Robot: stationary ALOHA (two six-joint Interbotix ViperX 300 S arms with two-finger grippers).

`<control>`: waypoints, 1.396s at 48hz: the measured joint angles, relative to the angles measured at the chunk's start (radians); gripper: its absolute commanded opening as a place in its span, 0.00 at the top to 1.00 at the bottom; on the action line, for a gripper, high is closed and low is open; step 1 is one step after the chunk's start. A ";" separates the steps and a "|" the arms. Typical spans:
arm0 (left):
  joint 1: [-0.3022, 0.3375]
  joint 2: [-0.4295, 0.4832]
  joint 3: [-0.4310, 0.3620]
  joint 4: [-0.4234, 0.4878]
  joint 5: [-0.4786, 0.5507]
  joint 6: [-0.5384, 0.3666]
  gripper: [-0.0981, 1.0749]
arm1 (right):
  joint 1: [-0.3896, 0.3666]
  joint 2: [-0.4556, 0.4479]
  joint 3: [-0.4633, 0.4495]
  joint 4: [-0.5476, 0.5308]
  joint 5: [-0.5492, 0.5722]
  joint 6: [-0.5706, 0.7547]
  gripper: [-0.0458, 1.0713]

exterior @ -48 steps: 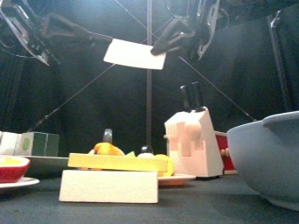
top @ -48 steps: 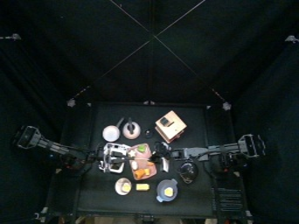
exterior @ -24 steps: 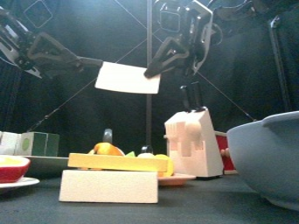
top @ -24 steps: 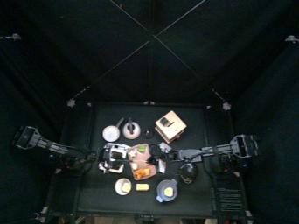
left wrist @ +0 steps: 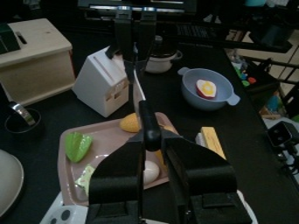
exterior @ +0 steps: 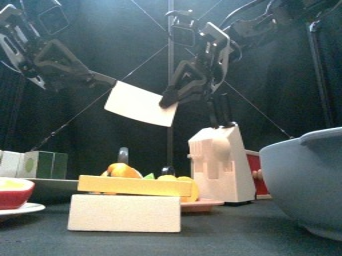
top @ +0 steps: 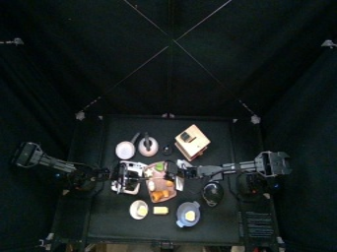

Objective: Reorient grip

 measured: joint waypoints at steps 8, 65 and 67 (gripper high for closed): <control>0.005 0.000 -0.012 -0.101 0.011 0.060 0.48 | -0.005 0.018 -0.014 -0.014 0.021 -0.003 0.69; 0.083 -0.017 0.015 -0.262 0.187 0.172 0.48 | -0.043 -0.046 -0.038 0.087 0.021 0.003 0.69; 0.058 -0.017 0.021 -0.272 0.167 0.172 0.48 | -0.038 -0.032 -0.038 0.087 0.011 0.003 0.69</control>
